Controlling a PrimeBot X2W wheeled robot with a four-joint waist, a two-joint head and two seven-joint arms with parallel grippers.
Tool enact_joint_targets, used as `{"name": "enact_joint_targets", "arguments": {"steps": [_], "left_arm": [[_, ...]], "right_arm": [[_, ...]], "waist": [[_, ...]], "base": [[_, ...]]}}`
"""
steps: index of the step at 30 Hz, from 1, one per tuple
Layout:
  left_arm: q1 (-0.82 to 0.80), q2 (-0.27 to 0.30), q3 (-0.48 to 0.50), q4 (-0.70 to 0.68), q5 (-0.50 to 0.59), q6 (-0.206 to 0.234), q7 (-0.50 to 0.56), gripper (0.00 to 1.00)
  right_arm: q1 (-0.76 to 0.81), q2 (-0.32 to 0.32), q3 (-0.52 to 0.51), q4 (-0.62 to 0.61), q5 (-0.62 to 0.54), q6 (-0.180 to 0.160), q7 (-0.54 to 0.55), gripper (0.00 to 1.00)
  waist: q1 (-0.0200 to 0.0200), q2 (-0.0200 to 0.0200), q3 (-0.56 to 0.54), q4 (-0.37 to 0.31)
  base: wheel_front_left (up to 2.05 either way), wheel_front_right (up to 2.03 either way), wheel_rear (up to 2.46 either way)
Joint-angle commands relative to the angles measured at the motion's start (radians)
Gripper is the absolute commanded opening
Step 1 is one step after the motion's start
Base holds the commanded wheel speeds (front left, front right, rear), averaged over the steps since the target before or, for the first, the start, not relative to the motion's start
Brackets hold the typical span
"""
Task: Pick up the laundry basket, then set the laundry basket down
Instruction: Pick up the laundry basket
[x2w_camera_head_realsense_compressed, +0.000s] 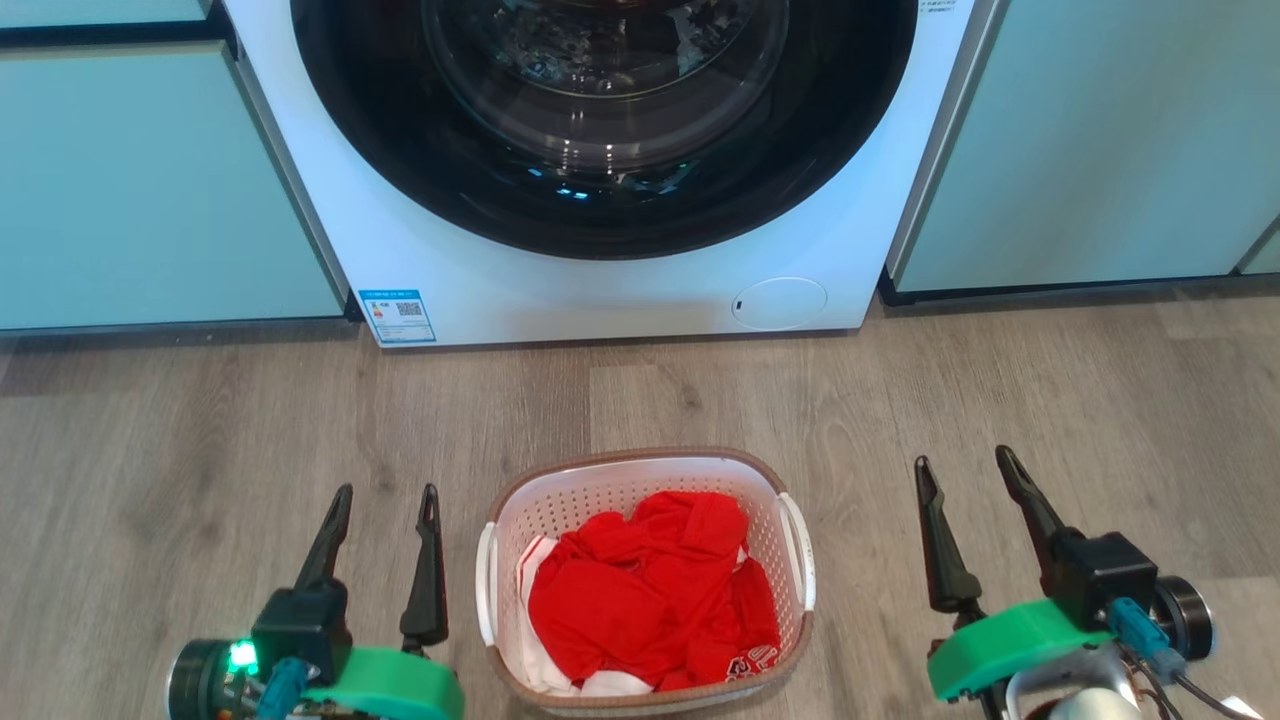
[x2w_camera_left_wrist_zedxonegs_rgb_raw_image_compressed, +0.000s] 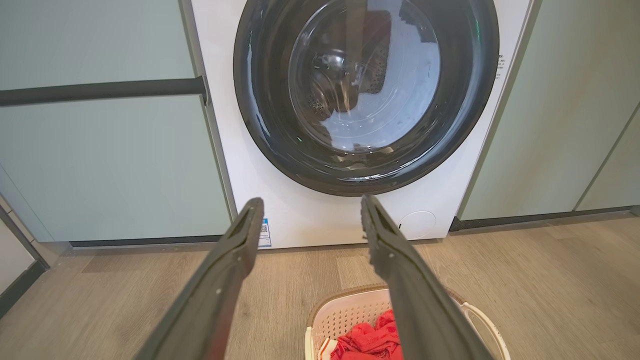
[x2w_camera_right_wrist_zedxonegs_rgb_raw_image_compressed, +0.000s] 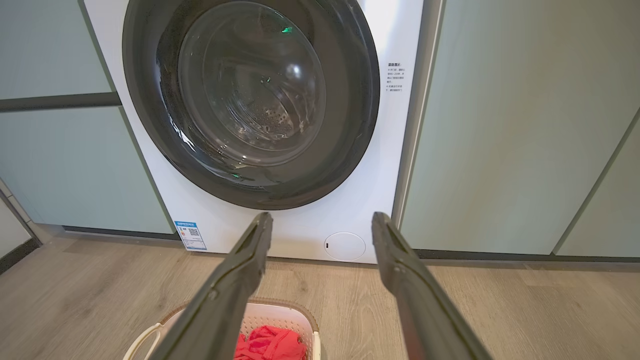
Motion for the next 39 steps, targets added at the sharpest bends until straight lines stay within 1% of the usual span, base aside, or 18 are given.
{"name": "enact_joint_targets", "arguments": {"steps": [1, 10, 17, 25, 31, 39], "left_arm": [[-0.041, -0.006, 0.032, -0.032, 0.010, -0.002, -0.010, 1.00], [-0.068, -0.007, 0.017, -0.014, 0.008, -0.010, -0.010, 1.00], [-0.129, -0.007, 0.022, 0.059, -0.008, -0.022, -0.010, 1.00], [-0.250, -0.007, 0.014, 0.191, -0.060, -0.034, -0.010, 1.00], [-0.355, -0.007, 0.000, 0.309, -0.092, -0.043, -0.010, 1.00], [-0.496, -0.007, -0.031, 0.453, -0.153, -0.038, -0.010, 1.00]], "right_arm": [[-0.028, -0.012, 0.016, -0.037, -0.007, 0.002, -0.013, 1.00], [-0.046, -0.012, 0.011, -0.018, -0.014, 0.002, -0.013, 1.00], [-0.109, -0.012, 0.010, 0.046, -0.013, 0.002, -0.013, 1.00], [-0.218, -0.012, 0.005, 0.162, -0.005, 0.002, -0.013, 1.00], [-0.320, -0.012, -0.004, 0.261, 0.002, 0.002, -0.013, 1.00], [-0.463, -0.012, -0.007, 0.410, 0.020, 0.002, -0.013, 1.00]], "waist": [[0.0000, -0.0001, 0.002, 0.000], [0.0000, -0.0001, 0.042, 0.003], [0.0000, -0.0001, 0.118, 0.002], [0.0000, -0.0001, 0.252, 0.006], [0.0000, -0.0001, 0.375, 0.013], [0.0000, -0.0001, 0.529, 0.023]], "base": [[0.00, 0.00, 0.00], [0.00, 0.00, 0.00], [0.00, 0.00, 0.00], [0.00, 0.00, 0.00], [0.00, 0.00, 0.00], [0.00, 0.00, 0.00]]}}
